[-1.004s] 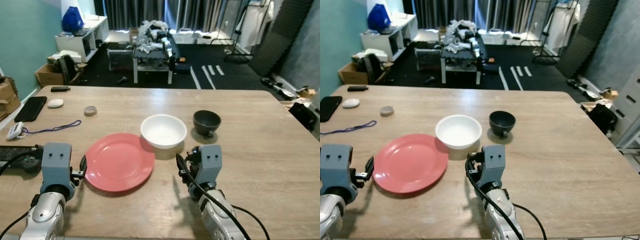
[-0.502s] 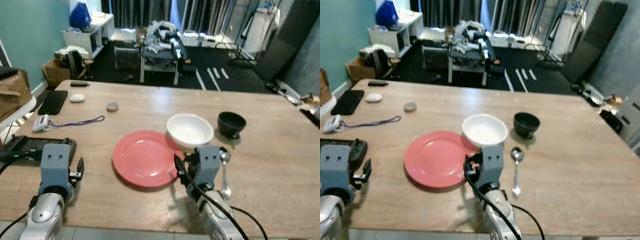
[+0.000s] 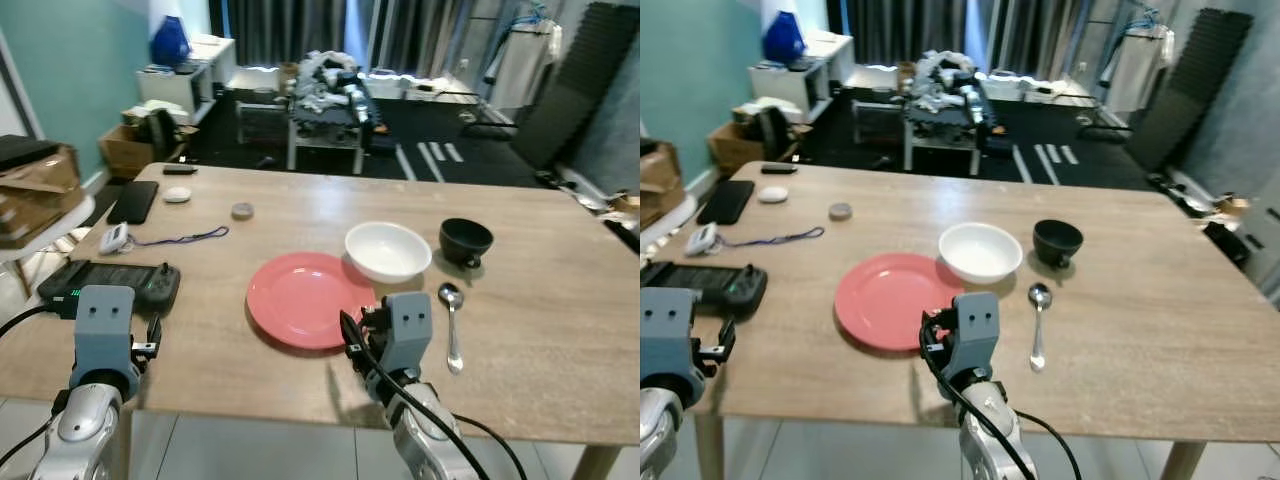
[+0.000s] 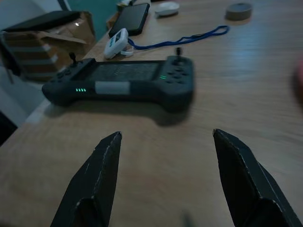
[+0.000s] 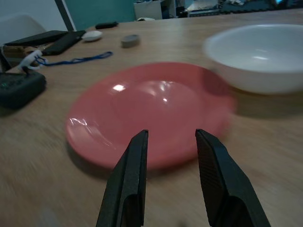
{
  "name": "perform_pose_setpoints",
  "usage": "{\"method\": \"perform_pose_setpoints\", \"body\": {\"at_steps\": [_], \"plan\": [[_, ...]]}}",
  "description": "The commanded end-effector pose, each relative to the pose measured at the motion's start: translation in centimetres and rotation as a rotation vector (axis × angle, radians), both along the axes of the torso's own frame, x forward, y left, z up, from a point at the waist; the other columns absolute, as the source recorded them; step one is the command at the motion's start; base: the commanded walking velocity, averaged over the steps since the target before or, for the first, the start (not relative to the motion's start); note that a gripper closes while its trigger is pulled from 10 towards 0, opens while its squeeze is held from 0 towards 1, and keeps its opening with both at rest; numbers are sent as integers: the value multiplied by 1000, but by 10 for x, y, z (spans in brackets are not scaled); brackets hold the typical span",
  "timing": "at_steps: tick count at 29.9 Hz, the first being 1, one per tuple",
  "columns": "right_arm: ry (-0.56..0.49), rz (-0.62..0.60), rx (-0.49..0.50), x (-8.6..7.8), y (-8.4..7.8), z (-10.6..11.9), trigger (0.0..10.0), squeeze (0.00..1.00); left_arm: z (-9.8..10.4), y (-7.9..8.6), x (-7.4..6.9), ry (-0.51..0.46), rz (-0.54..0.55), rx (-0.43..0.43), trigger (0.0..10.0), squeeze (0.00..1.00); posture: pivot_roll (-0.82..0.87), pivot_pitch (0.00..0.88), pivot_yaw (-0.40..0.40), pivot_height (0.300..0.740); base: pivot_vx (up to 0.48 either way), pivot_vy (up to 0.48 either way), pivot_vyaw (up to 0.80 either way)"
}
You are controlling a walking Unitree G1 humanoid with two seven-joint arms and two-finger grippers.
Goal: Setting the table
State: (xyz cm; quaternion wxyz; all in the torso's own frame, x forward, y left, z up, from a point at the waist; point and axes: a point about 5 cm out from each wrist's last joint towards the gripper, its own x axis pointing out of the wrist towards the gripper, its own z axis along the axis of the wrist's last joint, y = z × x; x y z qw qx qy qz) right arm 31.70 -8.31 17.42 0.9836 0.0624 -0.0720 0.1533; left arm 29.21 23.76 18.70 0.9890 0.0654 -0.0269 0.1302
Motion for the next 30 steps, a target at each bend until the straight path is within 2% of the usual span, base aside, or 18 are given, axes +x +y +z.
{"method": "perform_pose_setpoints", "body": {"at_steps": [1, 4, 17, 20, 21, 30], "plan": [[16, -11, 3, -1, -4, -4, 10000, 0, -5, -2, -1, 8, 1, -3, 10000, 0, 90, 145, 72, 740, 0, 0, 0], [16, -11, 3, -1, -5, -4, 10000, 0, -3, -2, -1, 7, -1, 13, 10000, 0, 90, 145, 72, 740, 0, 0, 0], [18, -10, 6, -2, -4, -5, 10000, 0, -3, -1, 0, 5, 2, -10, 10000, 0, 90, 147, 75, 740, 0, 0, 0], [23, -21, -22, 0, -3, -5, 10000, 0, -4, -2, -1, 10, -2, -17, 10000, 0, 92, 149, 76, 740, 0, 0, 0], [35, -48, -69, 2, -3, -7, 10000, 0, -5, -2, -1, 19, -8, -23, 10000, 0, 92, 150, 76, 740, 0, 0, 0], [57, -174, -64, 25, 11, 7, 10000, 0, -8, -7, -4, 40, -28, -26, 10000, 0, 117, 162, 73, 740, 0, 0, 0]]}}
